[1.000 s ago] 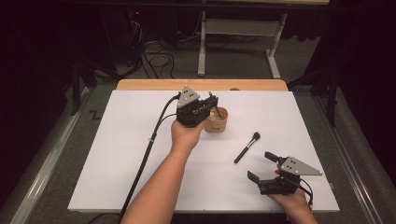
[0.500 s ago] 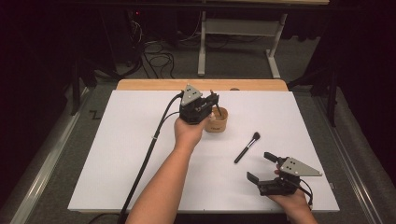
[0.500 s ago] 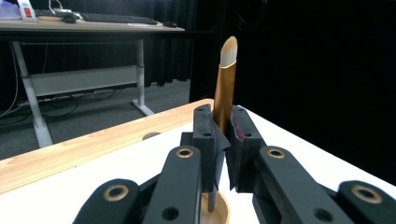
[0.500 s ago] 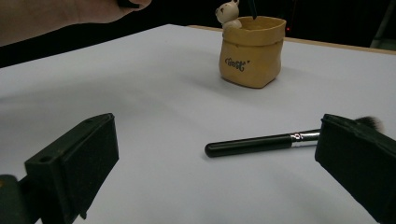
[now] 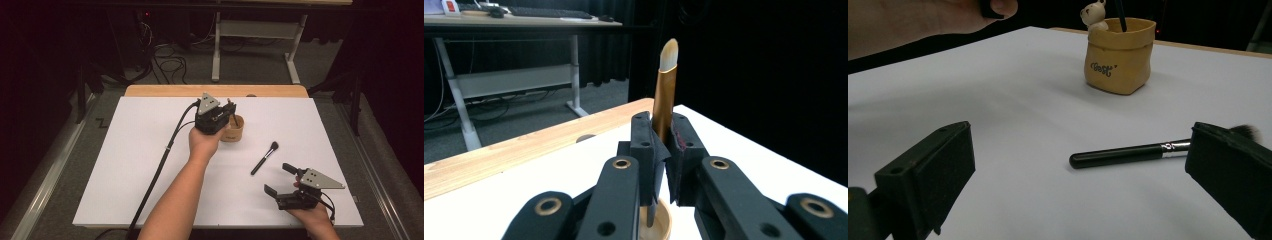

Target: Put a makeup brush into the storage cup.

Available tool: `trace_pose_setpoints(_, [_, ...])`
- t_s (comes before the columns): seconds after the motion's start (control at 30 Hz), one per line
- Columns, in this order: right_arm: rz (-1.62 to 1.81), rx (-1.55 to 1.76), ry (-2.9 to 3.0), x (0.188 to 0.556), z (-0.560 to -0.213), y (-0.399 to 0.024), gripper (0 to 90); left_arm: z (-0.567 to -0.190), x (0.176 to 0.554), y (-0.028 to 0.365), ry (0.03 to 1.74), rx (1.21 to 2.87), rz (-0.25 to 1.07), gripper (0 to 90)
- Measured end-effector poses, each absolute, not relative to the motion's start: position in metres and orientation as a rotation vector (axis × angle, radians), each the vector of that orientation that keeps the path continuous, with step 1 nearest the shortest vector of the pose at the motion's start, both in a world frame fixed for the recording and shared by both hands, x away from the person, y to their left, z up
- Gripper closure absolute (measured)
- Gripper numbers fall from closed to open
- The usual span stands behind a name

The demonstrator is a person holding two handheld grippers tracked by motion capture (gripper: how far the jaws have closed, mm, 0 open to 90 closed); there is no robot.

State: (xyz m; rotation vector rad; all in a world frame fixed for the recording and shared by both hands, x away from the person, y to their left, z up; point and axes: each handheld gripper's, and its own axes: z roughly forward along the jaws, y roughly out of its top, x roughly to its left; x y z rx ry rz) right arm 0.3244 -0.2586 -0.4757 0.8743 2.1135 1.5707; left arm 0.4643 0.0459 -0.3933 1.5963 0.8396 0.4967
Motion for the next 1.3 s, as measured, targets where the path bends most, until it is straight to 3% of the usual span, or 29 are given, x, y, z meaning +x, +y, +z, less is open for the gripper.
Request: trace_pose_setpoints(1.3, [1.571, 0.893, 2.12, 0.324, -0.477, -0.259, 1.0, -0.424, 0.467, 0.039, 0.877, 1.697, 0.488, 82.6])
